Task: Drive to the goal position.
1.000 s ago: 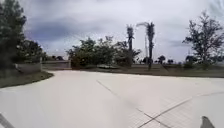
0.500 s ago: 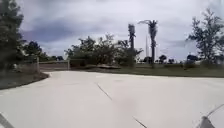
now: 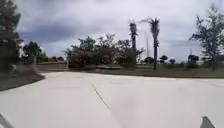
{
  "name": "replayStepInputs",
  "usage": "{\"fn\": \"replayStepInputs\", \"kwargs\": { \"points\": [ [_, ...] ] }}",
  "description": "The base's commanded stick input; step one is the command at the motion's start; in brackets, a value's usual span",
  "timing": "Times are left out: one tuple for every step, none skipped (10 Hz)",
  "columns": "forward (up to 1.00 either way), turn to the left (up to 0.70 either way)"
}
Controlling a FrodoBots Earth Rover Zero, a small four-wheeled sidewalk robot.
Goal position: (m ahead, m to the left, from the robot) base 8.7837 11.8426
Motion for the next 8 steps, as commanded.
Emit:
{"fn": "replayStepInputs", "kwargs": {
  "points": [
    [0.85, 0.0],
    [0.85, 0.0],
    [0.85, 0.0],
    [0.85, 0.0],
    [0.85, 0.0],
    [0.85, 0.0],
    [0.85, 0.0],
    [0.85, 0.12]
  ]
}}
